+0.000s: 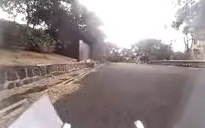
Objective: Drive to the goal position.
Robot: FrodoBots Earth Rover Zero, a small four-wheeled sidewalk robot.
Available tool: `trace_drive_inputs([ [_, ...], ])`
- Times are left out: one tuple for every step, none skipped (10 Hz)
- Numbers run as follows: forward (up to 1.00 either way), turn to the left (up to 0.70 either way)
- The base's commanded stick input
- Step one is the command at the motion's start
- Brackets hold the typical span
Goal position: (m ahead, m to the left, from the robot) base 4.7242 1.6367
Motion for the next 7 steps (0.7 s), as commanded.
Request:
trace_drive_inputs([
  [1.00,0.00],
  [1.00,0.00],
  [1.00,0.00],
  [1.00,0.00],
  [1.00,0.00],
  [1.00,0.00],
  [1.00,0.00],
])
